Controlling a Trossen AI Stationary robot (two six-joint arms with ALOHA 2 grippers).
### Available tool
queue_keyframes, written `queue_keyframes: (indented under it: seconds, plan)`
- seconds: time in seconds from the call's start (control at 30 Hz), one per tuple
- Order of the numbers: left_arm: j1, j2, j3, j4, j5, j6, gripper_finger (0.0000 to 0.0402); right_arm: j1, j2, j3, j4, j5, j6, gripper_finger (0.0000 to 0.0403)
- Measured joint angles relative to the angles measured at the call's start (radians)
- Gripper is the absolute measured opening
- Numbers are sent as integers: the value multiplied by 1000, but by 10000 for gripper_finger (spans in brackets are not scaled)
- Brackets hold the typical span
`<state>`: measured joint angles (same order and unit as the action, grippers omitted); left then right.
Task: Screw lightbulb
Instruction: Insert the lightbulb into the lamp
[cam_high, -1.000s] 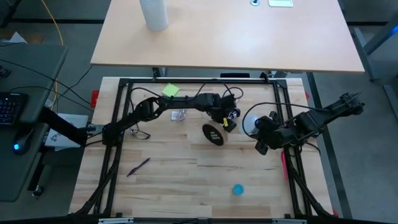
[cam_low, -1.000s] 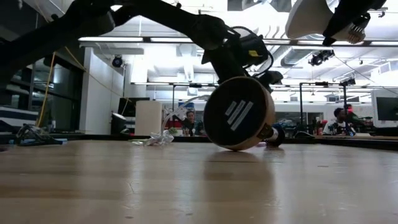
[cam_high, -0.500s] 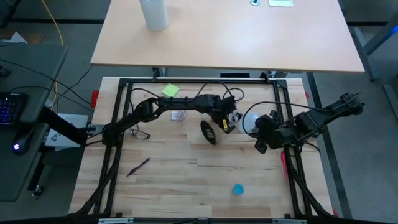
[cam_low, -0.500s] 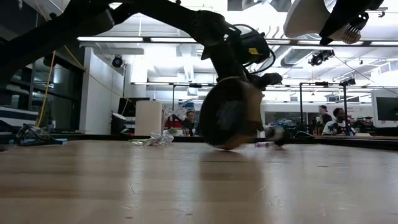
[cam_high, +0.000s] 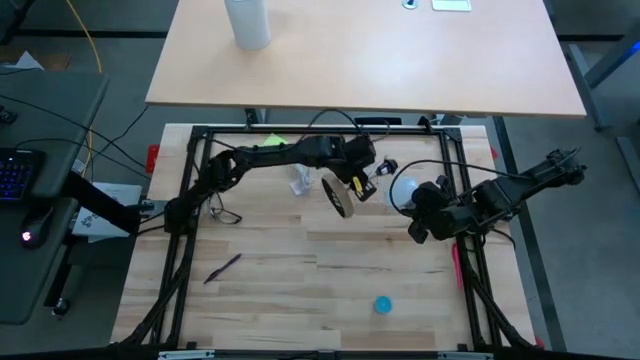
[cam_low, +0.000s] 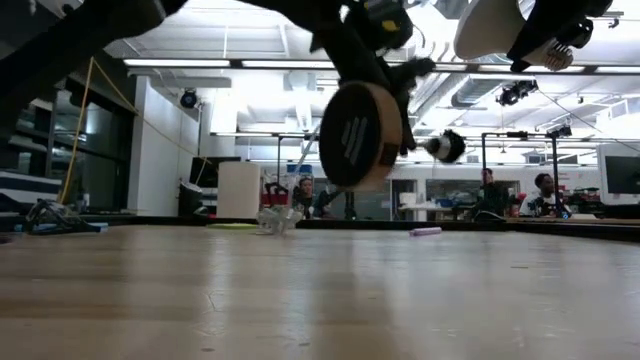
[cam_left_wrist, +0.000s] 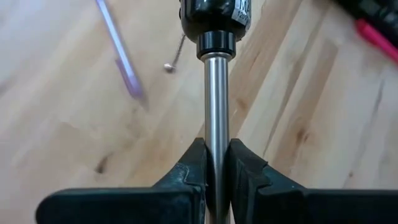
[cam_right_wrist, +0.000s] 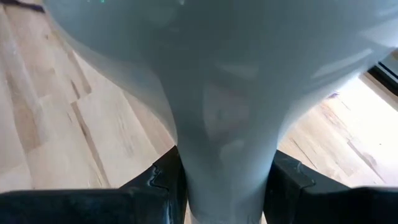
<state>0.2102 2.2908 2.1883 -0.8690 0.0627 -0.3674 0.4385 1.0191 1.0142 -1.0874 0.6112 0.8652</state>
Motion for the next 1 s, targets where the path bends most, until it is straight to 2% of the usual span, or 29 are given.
queue_keyframes:
  seconds: [0.17,0.37,0.5,0.7,1.0]
  plan:
    - [12,-92,0,-2,-49,44,24,0,0,0,-1,30,27,139]
    - [-2,-176,0,0,-207,128,24,0,-1,0,-1,73,28,139]
    - [-30,-199,0,22,-272,153,24,0,-1,0,-6,84,28,139]
    - [-71,-210,2,78,-325,186,24,0,-18,0,-23,82,30,139]
    - [-57,-238,1,87,-358,156,24,-1,-94,0,-65,98,53,139]
